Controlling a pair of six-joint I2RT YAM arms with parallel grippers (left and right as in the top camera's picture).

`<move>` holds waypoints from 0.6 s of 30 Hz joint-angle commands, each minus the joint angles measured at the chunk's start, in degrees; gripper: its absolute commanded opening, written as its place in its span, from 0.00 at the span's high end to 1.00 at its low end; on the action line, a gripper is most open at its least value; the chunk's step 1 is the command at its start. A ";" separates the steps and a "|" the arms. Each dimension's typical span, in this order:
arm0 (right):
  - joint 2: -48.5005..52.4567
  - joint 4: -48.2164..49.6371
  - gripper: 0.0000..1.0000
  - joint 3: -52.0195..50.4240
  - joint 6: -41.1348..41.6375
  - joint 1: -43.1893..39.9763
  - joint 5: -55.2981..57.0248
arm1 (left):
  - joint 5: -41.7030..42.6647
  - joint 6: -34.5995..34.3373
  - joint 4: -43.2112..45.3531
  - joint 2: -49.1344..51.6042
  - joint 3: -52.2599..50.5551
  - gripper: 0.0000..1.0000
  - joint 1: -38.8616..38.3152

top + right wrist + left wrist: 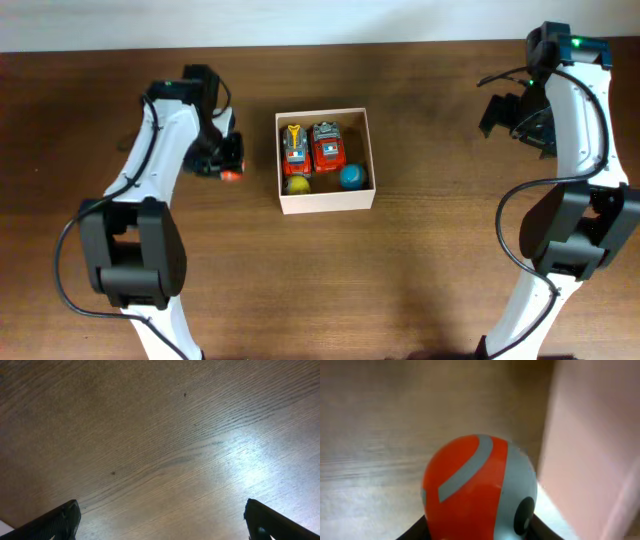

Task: Pack container
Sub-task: 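Carry the red-grey ball into the box between the balls and release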

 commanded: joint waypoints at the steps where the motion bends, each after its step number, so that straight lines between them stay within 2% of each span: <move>1: -1.09 0.07 0.01 0.09 0.50 -0.07 0.31 | 8.96 8.39 -3.48 -0.04 9.22 0.76 -1.81; 5: -1.09 0.07 0.01 0.09 0.50 -0.07 0.31 | 15.19 14.93 -6.95 -0.11 15.30 0.76 -4.76; 11: -1.09 0.07 0.01 0.09 0.50 -0.07 0.31 | 15.56 20.13 -8.48 -0.15 17.75 0.75 -11.78; 18: -1.09 0.07 0.01 0.09 0.50 -0.09 0.31 | 6.25 19.76 -8.41 -0.11 17.55 0.75 -18.05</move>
